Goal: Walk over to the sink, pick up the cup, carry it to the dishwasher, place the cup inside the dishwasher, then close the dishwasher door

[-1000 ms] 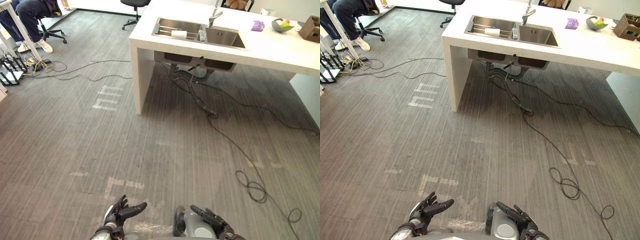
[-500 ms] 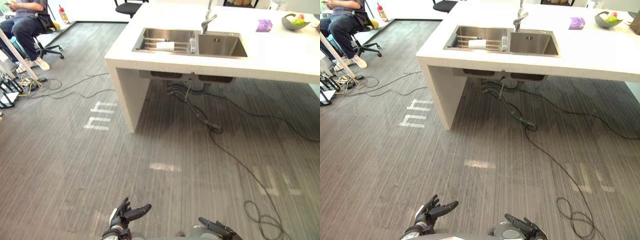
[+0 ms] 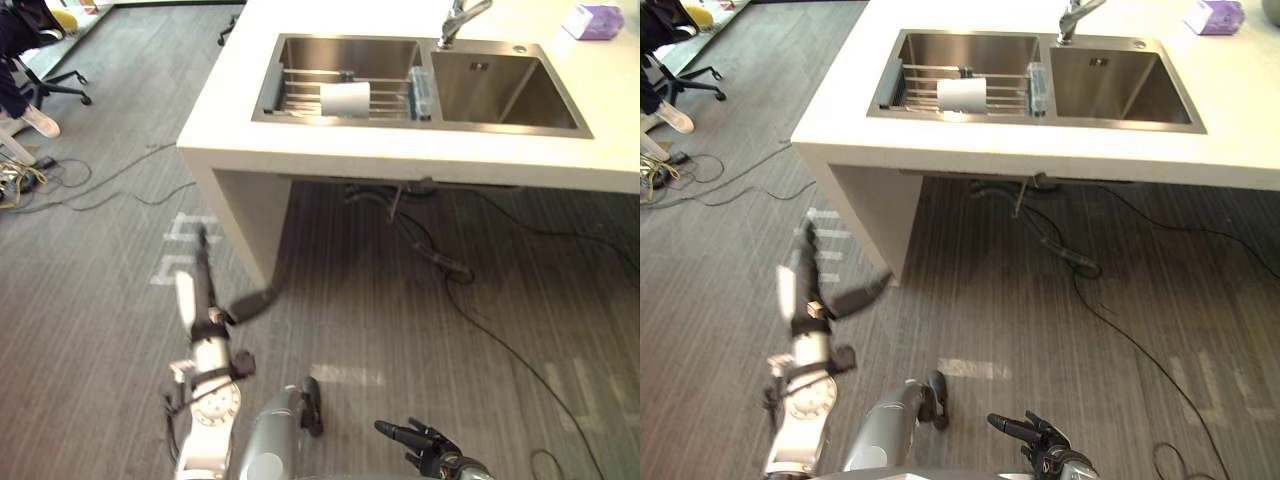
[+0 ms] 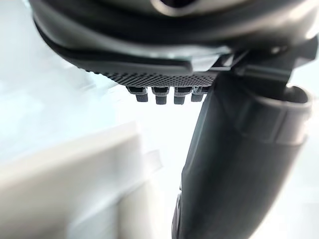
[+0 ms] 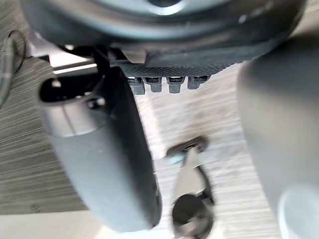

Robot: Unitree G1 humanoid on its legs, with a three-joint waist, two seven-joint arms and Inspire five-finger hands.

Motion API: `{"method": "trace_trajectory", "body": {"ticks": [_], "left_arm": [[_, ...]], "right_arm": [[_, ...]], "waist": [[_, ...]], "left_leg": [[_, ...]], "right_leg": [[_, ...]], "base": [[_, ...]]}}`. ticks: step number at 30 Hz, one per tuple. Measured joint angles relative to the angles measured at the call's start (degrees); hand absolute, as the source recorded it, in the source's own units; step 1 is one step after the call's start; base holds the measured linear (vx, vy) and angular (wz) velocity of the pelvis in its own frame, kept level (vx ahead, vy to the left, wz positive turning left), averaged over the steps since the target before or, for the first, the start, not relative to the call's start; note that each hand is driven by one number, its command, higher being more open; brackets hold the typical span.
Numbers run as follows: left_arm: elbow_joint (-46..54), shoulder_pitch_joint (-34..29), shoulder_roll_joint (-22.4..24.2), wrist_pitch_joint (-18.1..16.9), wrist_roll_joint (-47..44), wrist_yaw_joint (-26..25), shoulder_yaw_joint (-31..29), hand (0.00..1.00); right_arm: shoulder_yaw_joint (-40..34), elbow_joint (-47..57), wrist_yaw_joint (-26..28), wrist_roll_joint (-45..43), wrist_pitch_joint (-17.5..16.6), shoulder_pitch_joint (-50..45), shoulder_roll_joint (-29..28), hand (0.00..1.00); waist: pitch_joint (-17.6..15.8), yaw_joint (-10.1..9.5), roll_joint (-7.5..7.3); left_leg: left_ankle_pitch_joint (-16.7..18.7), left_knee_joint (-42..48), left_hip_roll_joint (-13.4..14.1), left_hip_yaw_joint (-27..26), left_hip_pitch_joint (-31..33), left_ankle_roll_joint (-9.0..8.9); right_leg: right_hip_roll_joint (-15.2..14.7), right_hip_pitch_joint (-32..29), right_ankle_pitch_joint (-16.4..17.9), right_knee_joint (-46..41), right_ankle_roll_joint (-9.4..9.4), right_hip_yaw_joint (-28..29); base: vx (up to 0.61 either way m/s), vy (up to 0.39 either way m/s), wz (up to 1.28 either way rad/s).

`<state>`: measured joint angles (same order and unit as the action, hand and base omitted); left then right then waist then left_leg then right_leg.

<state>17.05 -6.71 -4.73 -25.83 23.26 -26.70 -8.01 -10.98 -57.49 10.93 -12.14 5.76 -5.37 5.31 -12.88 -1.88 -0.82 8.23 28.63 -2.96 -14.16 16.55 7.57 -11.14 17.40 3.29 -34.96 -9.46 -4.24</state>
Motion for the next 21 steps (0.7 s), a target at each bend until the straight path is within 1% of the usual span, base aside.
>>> {"method": "trace_trajectory", "body": {"ticks": [1,2,3,4,5,6,7,8,9,10,11,12,13,14,15,16,17,18,19,20,21], "left_arm": [[3.71,1.31,-1.75,-2.41,2.23,-2.31,-1.19,1.00],[7.12,3.46,-3.77,-5.62,4.33,-5.41,-2.12,1.00],[8.10,4.58,-4.71,-7.94,5.63,-7.20,-1.94,1.00],[8.09,5.11,-5.16,-9.90,7.26,-8.68,-1.08,1.00],[7.46,5.39,-5.18,-11.29,9.17,-10.43,0.87,1.00],[7.06,5.53,-5.28,-11.80,10.18,-11.28,2.17,1.00],[6.41,5.83,-5.34,-12.07,11.04,-11.83,3.34,1.00],[4.96,6.33,-5.50,-12.07,11.31,-11.76,4.65,1.00],[4.03,6.96,-5.64,-11.46,10.92,-10.40,5.82,1.00],[3.64,7.11,-5.82,-11.21,10.77,-9.54,6.45,1.00],[2.98,7.46,-6.41,-10.40,9.69,-7.70,7.78,1.00],[2.71,7.46,-7.22,-9.19,8.62,-5.33,9.40,1.00],[2.69,7.40,-7.70,-8.66,8.42,-4.49,10.15,1.00],[2.44,6.35,-7.19,-8.46,8.69,-3.47,12.07,1.00],[2.57,5.50,-6.85,-8.32,8.69,-2.85,13.05,1.00],[2.54,5.47,-6.31,-8.27,9.00,-1.25,14.77,1.00],[2.53,5.68,-5.93,-8.10,9.81,0.72,16.38,1.00],[2.53,5.77,-5.90,-7.99,9.98,2.13,17.10,1.00],[2.44,6.00,-5.93,-7.01,10.71,5.82,18.78,1.00],[2.37,6.07,-5.96,-6.53,11.24,7.07,19.32,1.00],[2.25,6.10,-6.17,-6.00,11.84,8.59,19.86,1.00]], "right_arm": [[0.00,0.14,-0.62,0.00,-0.35,-0.12,0.03,1.00],[-0.01,0.92,-1.18,0.02,-0.83,-0.05,0.06,1.00],[-0.03,1.70,-1.68,0.02,-1.60,-0.07,0.13,1.00],[0.01,2.27,-2.07,0.02,-1.85,-0.04,0.77,1.00],[0.07,2.34,-2.22,0.01,-2.28,-0.06,1.14,1.00],[0.11,2.50,-2.22,0.01,-2.77,0.01,1.04,1.00],[0.07,2.74,-2.22,0.00,-3.14,0.29,0.85,1.00],[0.03,3.04,-2.24,0.04,-3.63,0.45,0.58,1.00],[0.04,2.71,-2.10,0.35,-3.40,0.35,0.48,1.00],[-0.95,2.89,-1.87,-0.17,-2.80,0.32,0.02,1.00],[-1.52,2.82,-1.41,0.06,-1.69,0.29,-0.10,1.00],[-1.48,2.71,-1.27,0.60,-1.17,-0.53,-0.06,1.00],[-1.46,2.54,-1.20,1.04,-0.92,-1.15,0.07,1.00],[-2.35,1.80,-0.51,0.99,-0.48,-1.68,1.15,1.00],[-2.19,2.03,-0.04,1.13,-0.36,-1.81,1.88,1.00],[-1.88,2.21,0.56,2.23,0.44,-1.14,2.94,1.00],[-1.89,2.02,0.93,3.01,2.26,-0.57,3.41,1.00],[-1.88,2.05,1.25,3.07,3.10,-0.54,3.47,1.00],[-1.86,2.10,2.12,3.37,4.84,-0.72,3.53,1.00],[-1.60,2.10,2.39,3.47,5.38,-0.83,3.66,1.00],[-1.20,1.99,2.53,3.47,6.33,-0.96,3.82,1.00]], "waist": [[0.43,-0.25,-0.36],[0.56,-0.62,-0.91],[0.56,-0.51,-1.05],[0.57,-0.09,-0.78],[0.75,0.27,-0.34],[0.87,0.64,-0.28],[0.88,1.11,-0.32],[1.01,1.62,-0.04],[1.01,2.30,0.14],[1.03,2.73,0.17],[1.10,3.08,0.05],[1.38,3.10,-0.40],[1.59,3.34,-0.68],[2.24,4.03,1.07],[2.95,4.19,2.45],[3.63,4.13,4.18],[4.04,4.18,4.94],[4.03,4.17,4.95],[3.98,4.41,4.88],[3.98,4.37,4.88],[4.00,4.23,4.84]], "left_leg": [[1.27,-1.09,-0.48,0.24,-2.11,0.11],[2.20,-2.75,-1.20,0.42,-5.66,-0.08],[2.56,-4.92,-1.77,0.51,-9.17,-0.20],[2.73,-7.94,-1.88,0.69,-13.60,-0.38],[2.53,-12.31,-1.48,0.89,-19.33,-0.78],[2.44,-14.84,-0.96,0.90,-22.38,-1.05],[2.58,-16.63,-0.26,0.94,-24.98,-1.56],[3.04,-18.09,0.87,1.07,-27.33,-2.51],[3.92,-18.51,2.32,1.60,-28.71,-4.02],[4.50,-18.49,3.03,2.05,-29.17,-5.02],[5.77,-18.46,3.97,2.76,-30.33,-6.89],[7.35,-18.26,4.07,3.76,-31.92,-8.35],[8.32,-18.00,3.95,4.59,-32.64,-8.80],[9.56,-17.98,5.25,6.02,-33.81,-9.78],[9.53,-17.90,6.54,6.24,-33.50,-9.91],[9.34,-17.53,8.16,6.09,-33.22,-10.27],[8.69,-15.66,9.23,5.92,-32.65,-11.25],[8.38,-13.39,9.91,5.92,-31.90,-11.56],[7.61,-2.74,11.89,5.78,-27.99,-11.86],[8.00,1.51,13.07,5.46,-26.24,-11.82],[9.46,4.34,14.36,4.46,-24.75,-11.80]], "right_leg": [[-0.83,-2.84,-6.18,-6.47,-3.61,0.81],[-3.15,-8.31,-6.33,-18.54,-4.58,-0.22],[-5.63,-11.70,-4.27,-26.49,-1.90,-2.67],[-7.28,-14.66,-1.75,-31.37,1.57,-5.04],[-7.68,-18.31,1.56,-32.61,5.61,-7.17],[-7.31,-21.27,4.02,-31.13,6.41,-8.53],[-6.50,-24.24,6.31,-27.62,6.84,-10.01],[-4.93,-27.84,8.42,-20.44,7.10,-11.74],[-2.63,-30.23,8.67,-10.56,7.16,-12.86],[-1.15,-30.65,8.30,-3.65,7.09,-12.84],[1.79,-30.68,5.58,8.89,6.60,-11.62],[3.40,-30.51,1.00,16.40,6.95,-8.75],[3.73,-30.43,-3.68,17.10,7.58,-7.18],[4.93,-29.97,-6.24,15.37,8.98,-7.14],[5.84,-29.94,-5.40,15.41,9.34,-7.17],[7.30,-30.21,-3.52,15.58,9.96,-7.61],[8.34,-29.79,-2.04,15.36,10.63,-8.00],[8.70,-28.97,-1.42,15.54,10.90,-8.24],[9.67,-25.41,-0.78,18.54,11.56,-8.83],[10.14,-23.63,-0.84,20.20,11.70,-9.05],[10.54,-21.07,-1.08,22.46,11.94,-9.49]], "base": [[0.53,0.123,0.03],[0.52,0.119,-0.02],[0.50,0.124,-0.06],[0.47,0.123,-0.12],[0.53,0.106,-0.15],[0.41,0.046,-0.15],[0.38,-0.028,-0.10],[0.38,-0.080,0.01],[0.39,-0.105,0.11],[0.41,-0.147,0.24],[0.52,-0.238,0.31],[0.44,-0.204,0.38],[0.59,-0.297,0.50],[0.41,-0.193,0.39],[0.60,-0.288,0.22],[0.45,-0.210,-0.05],[0.45,-0.222,-0.05],[0.47,-0.261,0.09],[0.31,-0.176,0.15],[0.35,-0.189,0.18],[0.18,-0.073,0.09]]}}
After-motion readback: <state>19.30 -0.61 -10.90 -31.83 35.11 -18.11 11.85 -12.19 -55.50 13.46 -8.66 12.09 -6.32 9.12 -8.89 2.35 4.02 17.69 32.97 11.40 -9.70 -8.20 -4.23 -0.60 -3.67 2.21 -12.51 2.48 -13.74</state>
